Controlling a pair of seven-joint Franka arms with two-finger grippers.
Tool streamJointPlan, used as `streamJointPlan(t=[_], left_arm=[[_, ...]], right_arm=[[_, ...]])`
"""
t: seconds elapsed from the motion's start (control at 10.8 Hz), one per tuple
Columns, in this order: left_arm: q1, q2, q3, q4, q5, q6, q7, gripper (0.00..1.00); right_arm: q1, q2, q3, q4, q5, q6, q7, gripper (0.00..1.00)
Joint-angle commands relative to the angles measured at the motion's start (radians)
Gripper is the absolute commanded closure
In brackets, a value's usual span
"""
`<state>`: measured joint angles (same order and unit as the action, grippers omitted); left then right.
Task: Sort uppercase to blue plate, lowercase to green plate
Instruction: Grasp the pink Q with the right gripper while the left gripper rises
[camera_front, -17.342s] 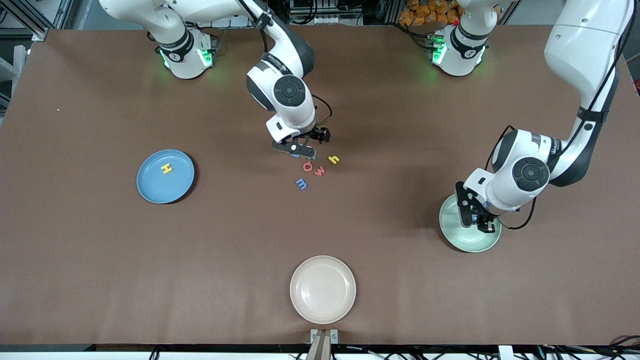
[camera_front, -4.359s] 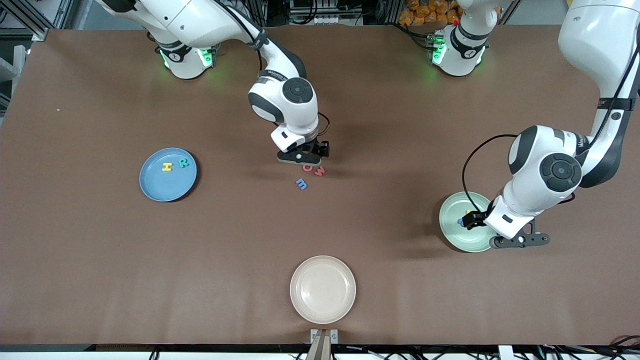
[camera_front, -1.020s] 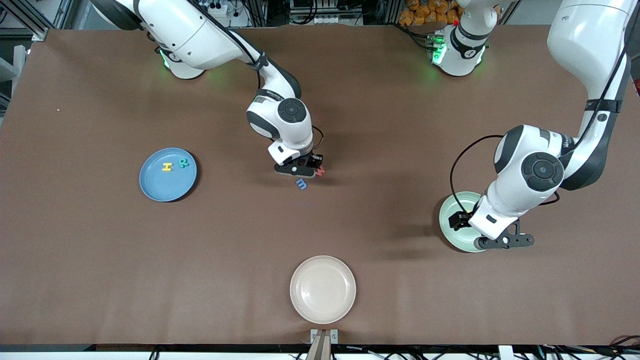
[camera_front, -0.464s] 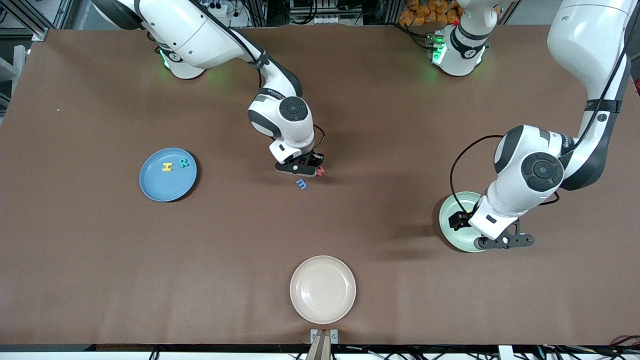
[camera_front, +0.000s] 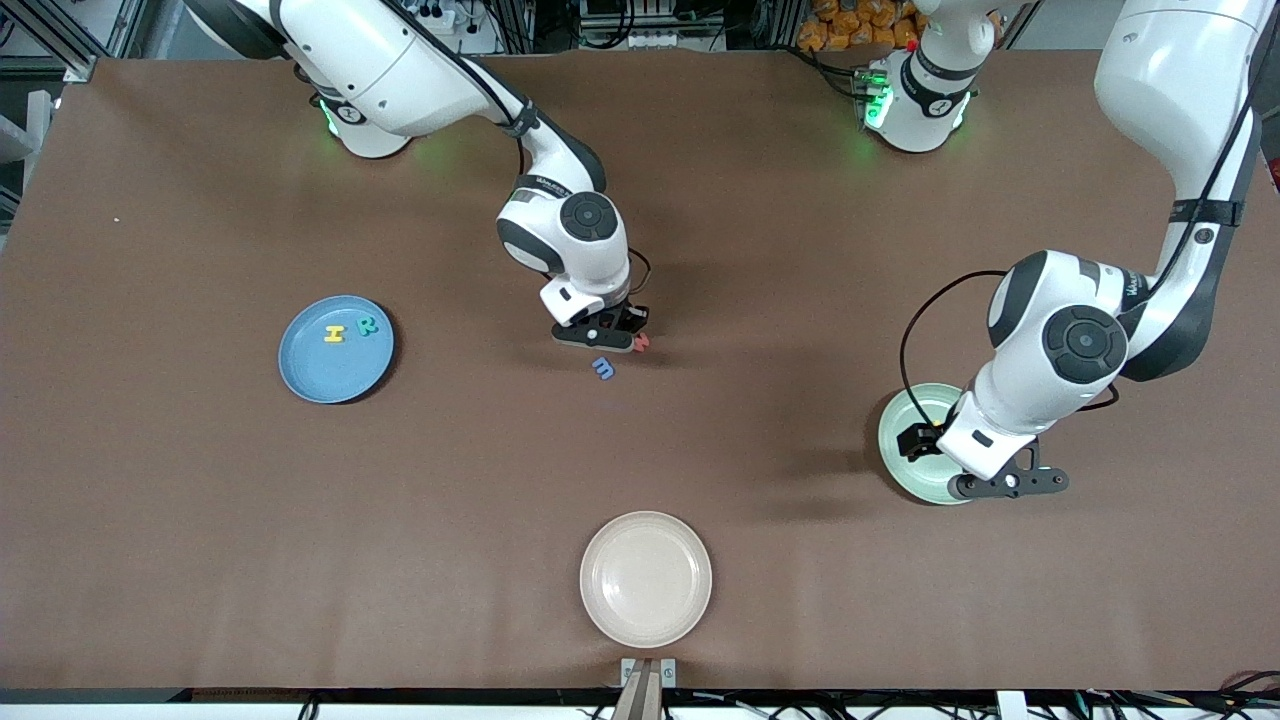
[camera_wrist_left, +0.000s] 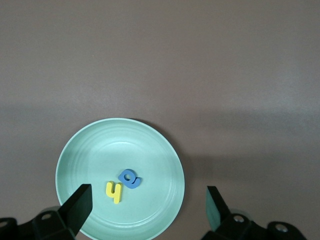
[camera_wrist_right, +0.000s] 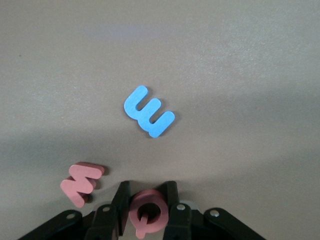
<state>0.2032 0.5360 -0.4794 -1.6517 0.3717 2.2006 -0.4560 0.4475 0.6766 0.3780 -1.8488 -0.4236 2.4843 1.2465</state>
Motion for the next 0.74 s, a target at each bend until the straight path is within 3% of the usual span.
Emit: streamJointPlan(t=[0.0, 0.37, 0.65], left_arm=[[-0.01, 0.01, -0.001, 0.024, -0.017, -0.018, -0.007, 0.0], [-0.057, 0.01, -0.002, 0.026, -0.017, -0.018, -0.075, 0.0], [-0.14, 0.009, -0.001, 0.024, -0.014, -0.018, -0.212, 0.0]], right_arm=[[-0.042, 0.009, 0.013, 0.01, -0.012, -0.016, -0.053, 0.77], [-0.099, -0.017, 0.03, 0.013, -0.006, -0.074, -0.163, 0.78], [-0.139, -0.049, 0.024, 0.055, 0.188, -0.187, -0.429, 0.78]])
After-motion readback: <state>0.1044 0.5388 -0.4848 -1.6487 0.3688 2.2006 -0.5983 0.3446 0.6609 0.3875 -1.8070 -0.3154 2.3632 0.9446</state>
